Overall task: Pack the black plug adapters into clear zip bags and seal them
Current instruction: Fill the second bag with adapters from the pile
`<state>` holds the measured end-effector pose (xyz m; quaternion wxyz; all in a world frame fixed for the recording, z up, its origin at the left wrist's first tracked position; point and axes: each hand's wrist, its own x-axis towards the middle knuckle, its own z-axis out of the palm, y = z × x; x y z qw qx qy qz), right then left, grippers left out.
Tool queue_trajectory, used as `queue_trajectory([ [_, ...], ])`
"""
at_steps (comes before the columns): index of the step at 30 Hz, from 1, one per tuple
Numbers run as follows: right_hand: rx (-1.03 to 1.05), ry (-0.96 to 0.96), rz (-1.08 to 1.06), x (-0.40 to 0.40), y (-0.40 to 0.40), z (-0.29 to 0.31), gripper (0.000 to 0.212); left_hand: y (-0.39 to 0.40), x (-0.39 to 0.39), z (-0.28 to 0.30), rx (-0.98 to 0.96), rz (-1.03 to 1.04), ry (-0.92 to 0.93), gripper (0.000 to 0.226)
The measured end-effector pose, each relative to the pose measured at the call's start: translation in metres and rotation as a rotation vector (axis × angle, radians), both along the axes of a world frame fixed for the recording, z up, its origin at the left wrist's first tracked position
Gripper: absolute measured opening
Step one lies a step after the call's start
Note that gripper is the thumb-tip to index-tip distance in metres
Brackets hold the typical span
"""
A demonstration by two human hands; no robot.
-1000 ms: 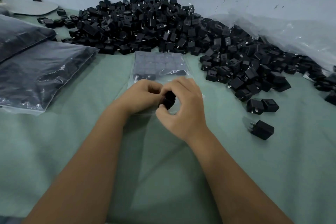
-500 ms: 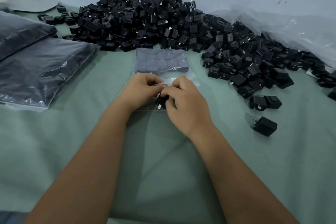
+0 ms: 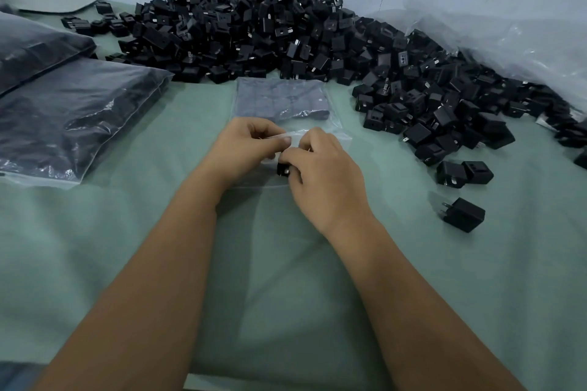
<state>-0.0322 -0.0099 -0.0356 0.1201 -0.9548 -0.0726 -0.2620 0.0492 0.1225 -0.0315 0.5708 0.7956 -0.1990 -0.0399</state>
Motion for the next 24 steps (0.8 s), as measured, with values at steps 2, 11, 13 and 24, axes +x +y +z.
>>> queue_trajectory([
  [2, 0.041, -0.013, -0.009, -0.002, 0.003, 0.002, 0.023, 0.001, 0.0, 0.001, -0.019, -0.008, 0.008, 0.013],
  [11, -0.065, 0.126, -0.019, -0.003, 0.007, 0.0, 0.026, 0.006, 0.0, 0.004, -0.126, -0.104, 0.0, 0.007],
  [13, -0.078, 0.138, -0.018, -0.003, 0.006, 0.0, 0.028, 0.007, -0.003, 0.008, -0.183, -0.237, 0.016, 0.01],
  [24, -0.1, 0.236, -0.137, 0.004, 0.009, -0.002, 0.023, 0.022, 0.013, 0.006, -0.638, 0.497, 0.084, 0.047],
])
